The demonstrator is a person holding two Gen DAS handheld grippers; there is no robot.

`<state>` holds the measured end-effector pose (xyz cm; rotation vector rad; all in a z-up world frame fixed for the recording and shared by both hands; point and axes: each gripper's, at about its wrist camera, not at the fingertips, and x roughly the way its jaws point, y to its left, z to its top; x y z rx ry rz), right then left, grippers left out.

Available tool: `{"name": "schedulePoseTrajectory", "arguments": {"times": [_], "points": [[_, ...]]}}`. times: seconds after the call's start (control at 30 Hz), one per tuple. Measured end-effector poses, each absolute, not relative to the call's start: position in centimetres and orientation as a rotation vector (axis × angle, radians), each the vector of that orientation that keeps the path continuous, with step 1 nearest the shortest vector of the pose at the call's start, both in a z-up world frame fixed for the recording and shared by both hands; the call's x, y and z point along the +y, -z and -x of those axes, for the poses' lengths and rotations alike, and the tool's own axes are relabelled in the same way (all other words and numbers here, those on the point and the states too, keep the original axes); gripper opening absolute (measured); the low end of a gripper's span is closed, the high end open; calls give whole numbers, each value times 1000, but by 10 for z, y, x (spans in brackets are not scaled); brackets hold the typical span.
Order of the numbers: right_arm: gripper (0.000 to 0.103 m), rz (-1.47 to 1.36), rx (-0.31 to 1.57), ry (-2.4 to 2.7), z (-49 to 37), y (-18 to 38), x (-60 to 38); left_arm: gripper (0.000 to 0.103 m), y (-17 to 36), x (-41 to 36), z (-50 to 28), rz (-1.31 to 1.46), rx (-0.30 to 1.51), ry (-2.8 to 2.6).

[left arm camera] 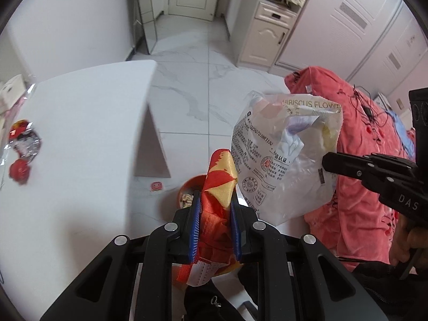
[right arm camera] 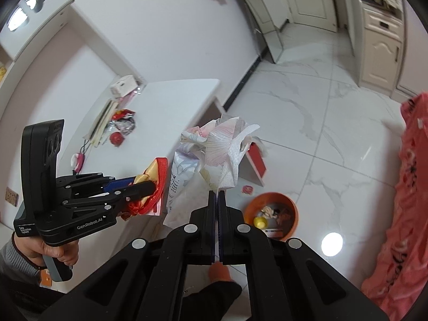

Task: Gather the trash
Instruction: 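Carry the snack wrapper and white plastic bag over the orange bin, then open the left gripper to drop the wrapper while the right gripper drops the bag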

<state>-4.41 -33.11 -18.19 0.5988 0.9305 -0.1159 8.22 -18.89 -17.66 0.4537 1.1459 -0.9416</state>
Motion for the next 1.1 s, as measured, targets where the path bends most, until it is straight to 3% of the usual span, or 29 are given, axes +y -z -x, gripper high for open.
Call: {"name": "schedulePoseTrajectory", "arguments": {"times": [0.33, 0.93, 1.1], "points": [[2, -668, 1018, 196, 51, 252, -356, 21, 241, -229, -89, -473, 1249, 973], [2, -664, 1204, 261, 9, 442, -370, 21, 411, -268, -113, -506, 1458, 936], [2, -667, 1232, 255, 2, 470, -367, 34, 429, -272, -120, -529, 1464, 924]]}}
